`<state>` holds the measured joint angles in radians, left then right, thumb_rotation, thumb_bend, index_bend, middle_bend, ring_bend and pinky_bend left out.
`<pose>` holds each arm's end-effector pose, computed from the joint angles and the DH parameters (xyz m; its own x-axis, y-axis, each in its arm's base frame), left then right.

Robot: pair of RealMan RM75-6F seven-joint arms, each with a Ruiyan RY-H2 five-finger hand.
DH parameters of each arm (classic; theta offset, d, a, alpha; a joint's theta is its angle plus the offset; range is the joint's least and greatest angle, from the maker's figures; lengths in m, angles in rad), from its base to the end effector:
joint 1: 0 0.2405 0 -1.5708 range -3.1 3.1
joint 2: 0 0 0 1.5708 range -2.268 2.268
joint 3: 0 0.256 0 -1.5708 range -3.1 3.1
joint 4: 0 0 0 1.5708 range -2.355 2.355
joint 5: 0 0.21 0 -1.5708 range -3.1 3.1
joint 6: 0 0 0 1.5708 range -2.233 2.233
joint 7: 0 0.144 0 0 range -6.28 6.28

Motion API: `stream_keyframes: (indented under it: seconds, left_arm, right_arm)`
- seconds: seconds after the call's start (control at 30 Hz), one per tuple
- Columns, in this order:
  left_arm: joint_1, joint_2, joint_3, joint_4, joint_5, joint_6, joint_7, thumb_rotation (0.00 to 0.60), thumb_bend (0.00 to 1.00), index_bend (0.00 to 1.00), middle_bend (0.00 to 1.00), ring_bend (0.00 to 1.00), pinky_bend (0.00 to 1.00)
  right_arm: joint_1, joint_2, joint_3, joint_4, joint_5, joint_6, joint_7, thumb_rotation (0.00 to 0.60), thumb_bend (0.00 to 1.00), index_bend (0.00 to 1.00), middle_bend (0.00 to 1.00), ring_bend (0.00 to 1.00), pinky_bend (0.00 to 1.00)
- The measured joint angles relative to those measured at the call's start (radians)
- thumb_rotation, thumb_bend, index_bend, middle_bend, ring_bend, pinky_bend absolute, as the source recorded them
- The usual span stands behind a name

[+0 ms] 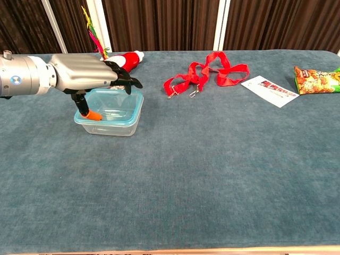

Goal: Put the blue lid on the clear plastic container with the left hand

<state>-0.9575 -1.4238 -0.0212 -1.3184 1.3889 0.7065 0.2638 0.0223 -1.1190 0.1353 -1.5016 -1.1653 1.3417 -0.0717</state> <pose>-0.1456 0.3778 -0.0078 0.8262 0.1413 0.5453 0.4750 -0.6952 -0.5395 -0.3869 -0.1685 0.1869 0.4753 -0.0927 0.8749 -0.7972 0.3754 0.4729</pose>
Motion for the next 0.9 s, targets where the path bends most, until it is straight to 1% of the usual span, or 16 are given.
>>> stream_keyframes:
  seconds: [0.9]
  left_arm:
    - [0.003,-0.015,-0.003,0.029,-0.003,-0.014,-0.032,0.600,0.22,0.02,0.18,0.00,0.00]
  right_arm:
    - [0.001,0.000,-0.001,-0.002,0.001,-0.003,-0.004,0.600,0.31,0.07,0.05,0.04,0.00]
